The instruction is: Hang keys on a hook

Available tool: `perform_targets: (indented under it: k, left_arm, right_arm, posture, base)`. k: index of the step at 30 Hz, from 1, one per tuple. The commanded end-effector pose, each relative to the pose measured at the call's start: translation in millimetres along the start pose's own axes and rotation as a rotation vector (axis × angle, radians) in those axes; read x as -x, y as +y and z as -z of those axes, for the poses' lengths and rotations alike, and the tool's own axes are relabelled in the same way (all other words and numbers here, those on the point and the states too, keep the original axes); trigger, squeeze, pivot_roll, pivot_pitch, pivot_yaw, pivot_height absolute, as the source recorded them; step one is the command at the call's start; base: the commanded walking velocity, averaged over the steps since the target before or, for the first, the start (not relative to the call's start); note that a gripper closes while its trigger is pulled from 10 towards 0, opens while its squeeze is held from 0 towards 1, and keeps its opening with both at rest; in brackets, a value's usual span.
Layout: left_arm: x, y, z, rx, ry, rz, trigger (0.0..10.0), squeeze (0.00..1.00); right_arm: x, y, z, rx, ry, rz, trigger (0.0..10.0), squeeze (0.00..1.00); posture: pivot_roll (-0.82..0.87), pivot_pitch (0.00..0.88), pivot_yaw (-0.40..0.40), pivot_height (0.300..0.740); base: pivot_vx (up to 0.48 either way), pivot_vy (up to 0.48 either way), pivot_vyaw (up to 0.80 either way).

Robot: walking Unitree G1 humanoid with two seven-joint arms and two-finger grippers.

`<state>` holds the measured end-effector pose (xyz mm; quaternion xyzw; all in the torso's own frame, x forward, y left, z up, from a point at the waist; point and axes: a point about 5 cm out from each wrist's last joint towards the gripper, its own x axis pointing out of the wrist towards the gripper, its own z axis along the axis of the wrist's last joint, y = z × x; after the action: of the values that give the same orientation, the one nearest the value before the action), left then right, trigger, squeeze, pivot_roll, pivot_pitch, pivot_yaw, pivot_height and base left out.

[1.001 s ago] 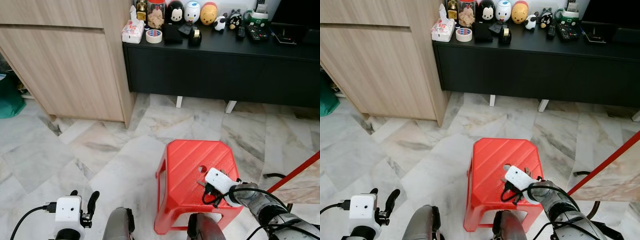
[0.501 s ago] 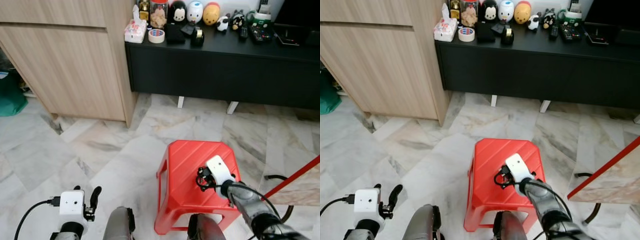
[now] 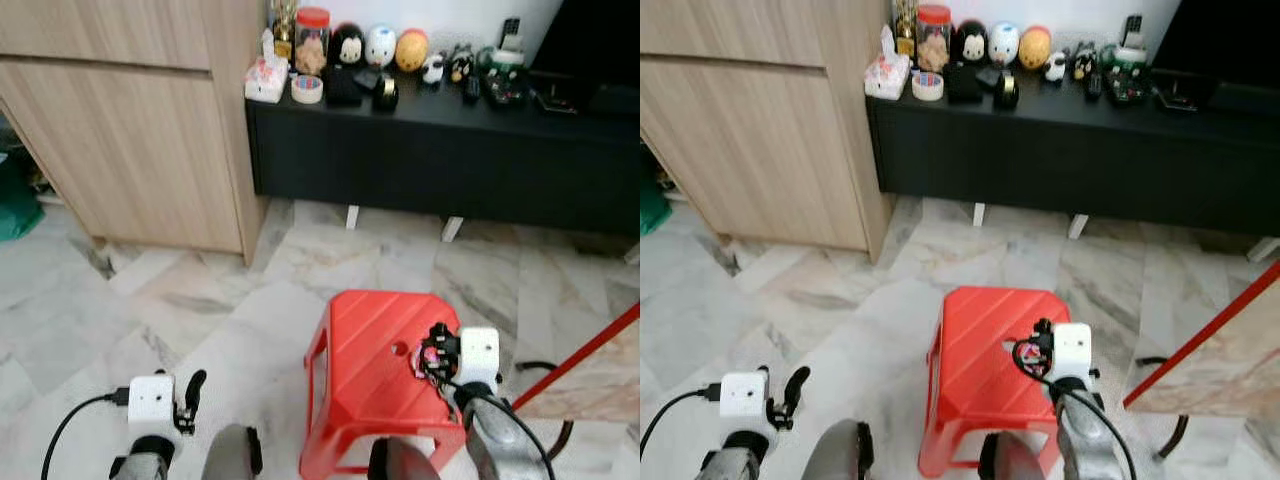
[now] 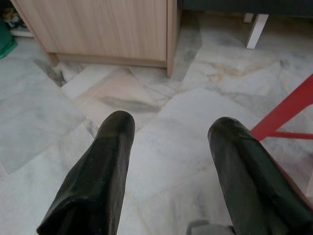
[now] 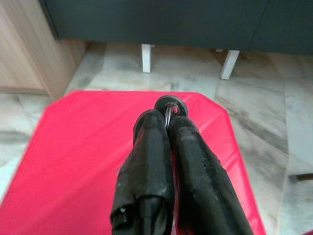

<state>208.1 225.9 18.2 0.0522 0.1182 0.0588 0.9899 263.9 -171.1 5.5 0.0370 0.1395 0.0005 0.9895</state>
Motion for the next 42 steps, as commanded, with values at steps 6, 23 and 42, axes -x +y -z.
perform_targets:
  k: [6, 23, 42]
  left_arm:
    - [-2.8, -0.9, 9, 0.007, 0.025, -0.012, 10.0, 0.0]
    - [-2.1, 4.1, 23, -0.012, 0.042, -0.015, 10.0, 0.0]
    - [-1.3, 0.3, 27, -0.014, 0.042, -0.011, 10.0, 0.0]
  right_arm:
    - [-6.8, -8.8, -12, -0.017, -0.029, 0.06, 10.0, 0.0]
    - [-14.2, -4.1, 9, -0.314, 0.203, 0.08, 10.0, 0.0]
    - [-18.2, -6.4, 21, -0.596, 0.476, 0.212, 10.0, 0.0]
  posture:
    - [0.11, 0.0, -0.109, 0.658]
    - [0.12, 0.0, -0.107, 0.728]
    - [0.11, 0.0, -0.112, 0.728]
  base:
    - [0.0, 0.0, 0.0]
    - [0.0, 0.0, 0.0]
    - [0.0, 0.0, 0.0]
